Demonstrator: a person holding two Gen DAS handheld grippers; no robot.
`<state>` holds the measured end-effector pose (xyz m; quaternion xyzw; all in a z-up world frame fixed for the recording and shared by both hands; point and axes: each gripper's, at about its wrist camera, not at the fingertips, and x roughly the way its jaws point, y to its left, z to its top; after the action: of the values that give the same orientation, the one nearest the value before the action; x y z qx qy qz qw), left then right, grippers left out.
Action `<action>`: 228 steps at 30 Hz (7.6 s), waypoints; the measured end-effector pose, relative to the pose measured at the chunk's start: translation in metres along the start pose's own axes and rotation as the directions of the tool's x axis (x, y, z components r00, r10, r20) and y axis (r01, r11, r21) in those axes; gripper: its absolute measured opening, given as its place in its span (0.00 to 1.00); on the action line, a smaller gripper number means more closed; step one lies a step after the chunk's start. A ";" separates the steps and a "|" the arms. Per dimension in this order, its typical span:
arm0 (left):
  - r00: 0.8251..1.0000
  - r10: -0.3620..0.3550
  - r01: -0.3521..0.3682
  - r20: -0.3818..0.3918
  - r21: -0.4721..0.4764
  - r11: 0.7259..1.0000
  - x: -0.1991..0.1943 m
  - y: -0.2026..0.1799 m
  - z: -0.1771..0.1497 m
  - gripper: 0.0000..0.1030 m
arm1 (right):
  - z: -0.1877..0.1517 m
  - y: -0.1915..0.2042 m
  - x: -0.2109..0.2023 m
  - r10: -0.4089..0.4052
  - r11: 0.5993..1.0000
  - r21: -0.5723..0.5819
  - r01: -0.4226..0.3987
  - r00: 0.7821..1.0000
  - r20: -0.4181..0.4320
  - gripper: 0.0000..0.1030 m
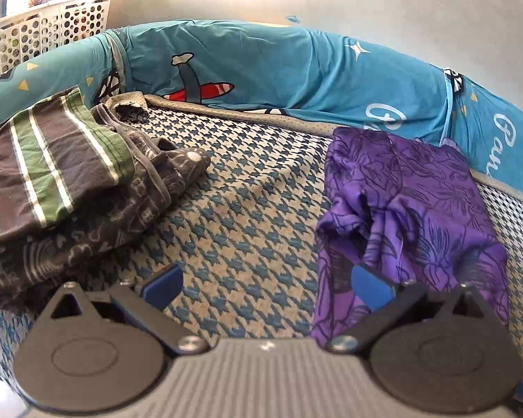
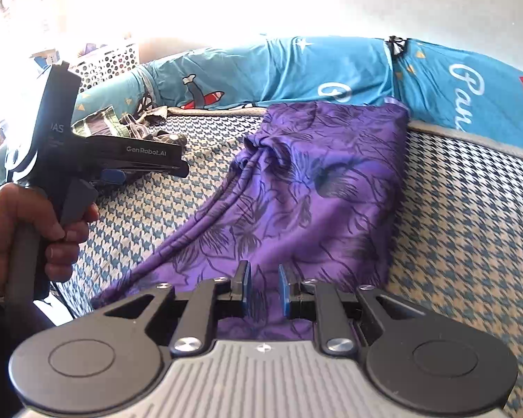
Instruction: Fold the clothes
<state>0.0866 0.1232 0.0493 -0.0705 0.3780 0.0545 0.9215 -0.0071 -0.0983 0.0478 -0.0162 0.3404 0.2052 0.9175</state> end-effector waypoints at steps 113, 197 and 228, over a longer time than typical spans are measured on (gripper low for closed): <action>0.951 -0.309 0.305 -0.014 0.222 0.926 0.079 -0.167 0.020 1.00 | 0.007 -0.169 0.054 0.133 0.943 0.327 -0.066 0.974 -0.185 0.42; 0.952 -0.289 0.301 -0.098 0.133 0.944 0.077 -0.160 0.011 1.00 | -0.112 0.006 -0.047 -0.085 0.842 -0.539 -0.002 0.987 -0.138 0.26; 0.953 -0.284 0.296 -0.106 0.114 0.948 0.086 -0.164 0.010 1.00 | -0.115 0.006 -0.054 0.105 0.860 -0.467 -0.205 0.967 -0.232 0.04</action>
<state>0.1794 -0.0328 0.0103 -0.0680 0.4067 -0.1093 0.9044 -0.1177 -0.1322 -0.0060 -0.2394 0.3675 0.3550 0.8256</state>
